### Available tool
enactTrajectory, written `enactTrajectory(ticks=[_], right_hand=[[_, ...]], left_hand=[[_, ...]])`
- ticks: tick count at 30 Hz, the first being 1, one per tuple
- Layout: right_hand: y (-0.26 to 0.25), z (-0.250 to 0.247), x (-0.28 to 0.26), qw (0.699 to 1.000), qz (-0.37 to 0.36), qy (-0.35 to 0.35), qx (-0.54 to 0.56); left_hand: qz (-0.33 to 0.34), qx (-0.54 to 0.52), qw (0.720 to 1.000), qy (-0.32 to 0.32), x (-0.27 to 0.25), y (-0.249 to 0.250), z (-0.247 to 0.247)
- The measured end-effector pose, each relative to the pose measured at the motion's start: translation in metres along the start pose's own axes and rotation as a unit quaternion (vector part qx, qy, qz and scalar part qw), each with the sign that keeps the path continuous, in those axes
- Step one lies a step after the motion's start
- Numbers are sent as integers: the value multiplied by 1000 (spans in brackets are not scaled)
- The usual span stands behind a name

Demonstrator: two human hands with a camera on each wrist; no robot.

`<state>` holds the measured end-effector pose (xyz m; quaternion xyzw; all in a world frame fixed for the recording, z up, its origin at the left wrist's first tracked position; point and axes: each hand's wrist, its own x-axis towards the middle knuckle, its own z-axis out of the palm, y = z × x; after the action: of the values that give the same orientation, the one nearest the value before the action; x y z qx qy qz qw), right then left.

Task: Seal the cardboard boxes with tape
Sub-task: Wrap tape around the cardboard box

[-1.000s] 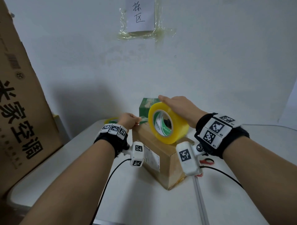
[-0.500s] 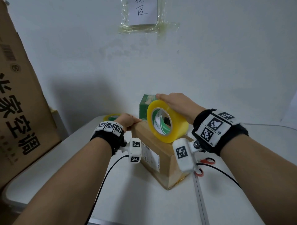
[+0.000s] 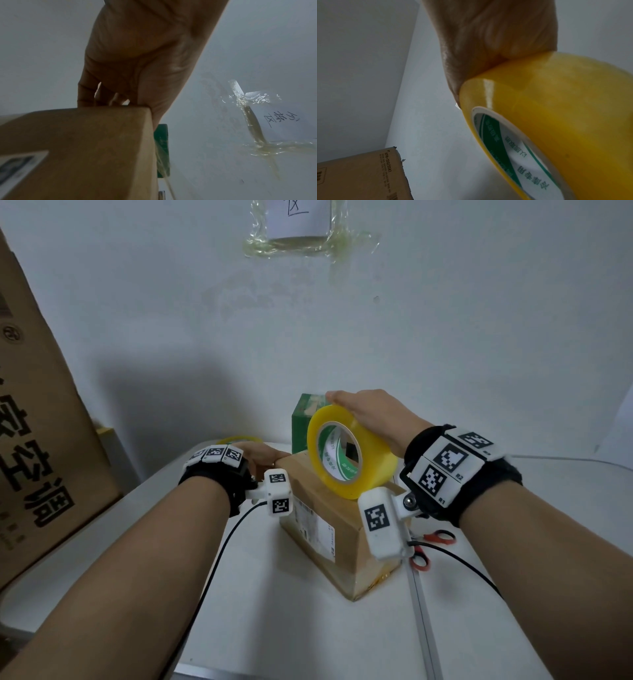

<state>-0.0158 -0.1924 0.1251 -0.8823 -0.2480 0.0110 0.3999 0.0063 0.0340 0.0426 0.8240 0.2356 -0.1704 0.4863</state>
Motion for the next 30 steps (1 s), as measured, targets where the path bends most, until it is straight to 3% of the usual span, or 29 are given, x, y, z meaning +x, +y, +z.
enactTrajectory(ticks=[3,5,7,9,10,12,17,20,22,25,27,30], right_hand=[[2,3,4,999,16,19,25],[3,4,7,999,24,28,39],[5,5,10,998,30,26,53],[5,6,12,997,37,29,63],[5,6,12,997,39,31,63],[4,6,13,997,38,35,62],[7,5,12,996,37,38,70],[8,6,15,995,42,44,74],[7,7,17,995,46,46,77],[7,8,21,995,47,37,83],[8,9,22,994,51,35,89],[10,8,21,993,51,30,99]], left_hand=[[22,3,997,74,9,-14,-4],[7,22,998,58,32,-32,-10],[13,-44,995,84,42,-35,-12],[86,-126,980,130,4,-18,2],[131,-162,969,132,-10,-10,10],[158,-184,963,116,-16,-6,22],[140,-168,965,146,-15,-14,40],[127,-171,970,117,-23,-12,34],[110,-115,981,108,-34,-8,31],[106,33,980,165,-44,-1,26],[156,132,952,229,-54,4,26],[179,275,909,258,-74,4,37]])
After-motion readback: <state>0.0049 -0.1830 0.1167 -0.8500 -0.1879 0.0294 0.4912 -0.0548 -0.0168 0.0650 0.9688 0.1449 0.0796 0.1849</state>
